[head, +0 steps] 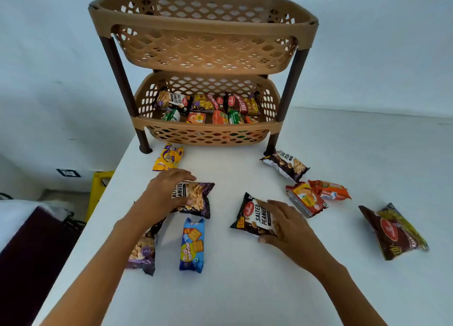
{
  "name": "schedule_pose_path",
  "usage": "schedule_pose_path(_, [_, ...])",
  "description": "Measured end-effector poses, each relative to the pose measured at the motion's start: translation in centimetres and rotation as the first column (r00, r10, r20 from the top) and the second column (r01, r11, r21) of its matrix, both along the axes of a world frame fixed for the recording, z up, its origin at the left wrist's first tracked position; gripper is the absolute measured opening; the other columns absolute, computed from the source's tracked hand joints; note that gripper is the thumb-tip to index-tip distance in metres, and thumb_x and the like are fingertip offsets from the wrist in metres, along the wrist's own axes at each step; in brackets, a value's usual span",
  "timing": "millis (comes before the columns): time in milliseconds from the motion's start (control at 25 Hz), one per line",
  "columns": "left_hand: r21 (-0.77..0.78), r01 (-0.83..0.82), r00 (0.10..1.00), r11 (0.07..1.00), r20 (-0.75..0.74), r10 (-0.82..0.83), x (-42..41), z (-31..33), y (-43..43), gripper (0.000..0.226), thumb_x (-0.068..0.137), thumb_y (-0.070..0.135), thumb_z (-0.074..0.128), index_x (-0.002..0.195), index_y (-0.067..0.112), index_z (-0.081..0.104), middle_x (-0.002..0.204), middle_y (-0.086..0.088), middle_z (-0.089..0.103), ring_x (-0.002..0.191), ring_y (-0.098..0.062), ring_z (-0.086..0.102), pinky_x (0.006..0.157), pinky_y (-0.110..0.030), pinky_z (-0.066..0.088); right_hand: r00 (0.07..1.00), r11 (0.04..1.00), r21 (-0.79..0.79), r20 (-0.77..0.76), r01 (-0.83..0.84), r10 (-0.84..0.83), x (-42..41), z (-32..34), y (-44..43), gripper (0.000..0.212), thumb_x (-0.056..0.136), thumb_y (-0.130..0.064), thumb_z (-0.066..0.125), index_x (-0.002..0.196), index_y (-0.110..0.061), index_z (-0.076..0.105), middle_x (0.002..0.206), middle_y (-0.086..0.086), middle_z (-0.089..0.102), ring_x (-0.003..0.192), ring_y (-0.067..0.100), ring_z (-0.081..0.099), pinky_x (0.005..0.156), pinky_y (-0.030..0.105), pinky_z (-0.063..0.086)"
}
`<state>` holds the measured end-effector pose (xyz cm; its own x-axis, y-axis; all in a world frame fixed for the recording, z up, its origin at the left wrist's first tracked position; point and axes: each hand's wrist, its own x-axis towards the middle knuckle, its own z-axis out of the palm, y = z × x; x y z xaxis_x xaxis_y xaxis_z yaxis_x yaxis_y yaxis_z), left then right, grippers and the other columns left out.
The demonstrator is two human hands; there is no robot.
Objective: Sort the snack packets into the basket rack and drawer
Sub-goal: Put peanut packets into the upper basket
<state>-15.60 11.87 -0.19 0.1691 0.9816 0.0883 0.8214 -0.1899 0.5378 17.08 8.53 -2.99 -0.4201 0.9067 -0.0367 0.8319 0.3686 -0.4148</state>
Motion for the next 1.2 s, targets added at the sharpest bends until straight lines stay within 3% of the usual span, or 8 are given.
schedule_pose_path(160, [-0.307, -0.051, 0.959, 0.950, -0.281, -0.039, -0.7, -0.3, -0.7, 0.105, 0.070, 0.050, 0.075, 0.148, 0.042, 0.006, 0.160, 0.005, 0.007, 0.146, -0.025, 0.013, 0.114, -0.057, 0.004, 0.999, 0.985, 0.171, -0.033, 0.021, -0.016, -0.5, -0.9, -0.7, 0.063, 0.085, -0.048, 0.057, 0.141, -0.025, 0.038, 0.122, 0.000, 0.057, 0.101, 0.015, 0.053, 0.083, 0.023, 0.037])
schedule_pose_path(320, [-0.325, -0.031, 0.920, 0.945, -0.380, -0.100, -0.4, -0.2, 0.1, 0.097, 0.073, 0.049, 0.073, 0.146, 0.046, 0.009, 0.156, 0.007, 0.020, 0.146, -0.022, 0.008, 0.111, -0.060, -0.007, 0.987, 0.959, 0.265, -0.150, 0.098, -0.060, -0.7, -0.2, -0.8, 0.050, 0.087, -0.036, 0.061, 0.133, -0.020, 0.048, 0.112, 0.004, 0.063, 0.094, 0.020, 0.060, 0.074, 0.027, 0.048])
schedule_pose_path(440, [-0.209, -0.010, 0.896, 0.978, -0.437, -0.085, -0.2, -0.6, 0.7, 0.079, 0.075, 0.048, 0.071, 0.142, 0.038, 0.032, 0.143, 0.009, 0.039, 0.141, -0.018, 0.022, 0.112, -0.058, 0.001, 0.979, 0.938, 0.317, -0.186, 0.142, -0.086, -0.6, 0.6, -0.8, 0.049, 0.086, -0.034, 0.064, 0.130, -0.018, 0.050, 0.111, 0.005, 0.063, 0.099, 0.024, 0.061, 0.075, 0.032, 0.051])
schedule_pose_path(560, [-0.056, 0.032, 0.964, 0.998, -0.264, -0.045, 0.4, -0.6, 0.3, 0.061, 0.077, 0.042, 0.072, 0.132, 0.031, 0.047, 0.127, 0.008, 0.054, 0.127, -0.016, 0.043, 0.106, -0.050, 0.024, 0.969, 0.912, 0.358, -0.213, 0.199, -0.128, -0.7, 1.7, -0.9, 0.050, 0.086, -0.041, 0.057, 0.130, -0.018, 0.050, 0.115, 0.005, 0.064, 0.104, 0.025, 0.060, 0.076, 0.033, 0.052])
schedule_pose_path(680, [0.087, 0.058, 0.989, 0.995, -0.143, -0.045, 0.8, 0.0, -0.4, 0.060, 0.075, 0.037, 0.075, 0.129, 0.029, 0.050, 0.120, 0.004, 0.058, 0.117, -0.019, 0.052, 0.098, -0.048, 0.040, 0.961, 0.875, 0.429, -0.248, 0.223, -0.123, -0.9, 3.3, -0.6, 0.052, 0.088, -0.046, 0.053, 0.130, -0.016, 0.050, 0.117, 0.006, 0.064, 0.102, 0.022, 0.061, 0.075, 0.026, 0.046])
schedule_pose_path(800, [0.314, 0.090, 0.995, 0.945, -0.067, -0.073, 1.3, 2.4, -0.7, 0.066, 0.071, 0.029, 0.080, 0.128, 0.028, 0.047, 0.120, -0.003, 0.061, 0.111, -0.024, 0.055, 0.089, -0.046, 0.049, 0.956, 0.844, 0.490, -0.281, 0.216, -0.082, -1.3, 5.9, 0.3, 0.053, 0.088, -0.045, 0.055, 0.132, -0.018, 0.047, 0.119, 0.007, 0.063, 0.105, 0.022, 0.060, 0.079, 0.033, 0.053])
schedule_pose_path(1040, [0.622, -0.034, 0.998, 0.783, -0.019, 0.058, 1.8, 10.9, 0.6, 0.066, 0.074, 0.016, 0.078, 0.133, 0.015, 0.049, 0.125, -0.008, 0.057, 0.116, -0.023, 0.048, 0.091, -0.033, 0.043, 0.928, 0.749, 0.635, -0.365, 0.187, 0.078, -2.7, 14.4, 4.7, 0.054, 0.086, -0.041, 0.057, 0.134, -0.017, 0.046, 0.117, 0.006, 0.061, 0.102, 0.017, 0.056, 0.074, 0.020, 0.047])
schedule_pose_path(1200, [0.745, -0.155, 0.986, 0.649, 0.083, 0.141, 1.4, 18.2, 3.0, 0.064, 0.077, 0.007, 0.071, 0.136, 0.015, 0.046, 0.129, -0.008, 0.051, 0.122, -0.023, 0.041, 0.098, -0.026, 0.033, 0.915, 0.659, 0.725, -0.379, 0.202, 0.137, -4.3, 21.2, 8.8, 0.052, 0.088, -0.038, 0.058, 0.136, -0.023, 0.042, 0.120, 0.004, 0.058, 0.104, 0.017, 0.053, 0.077, 0.033, 0.050])
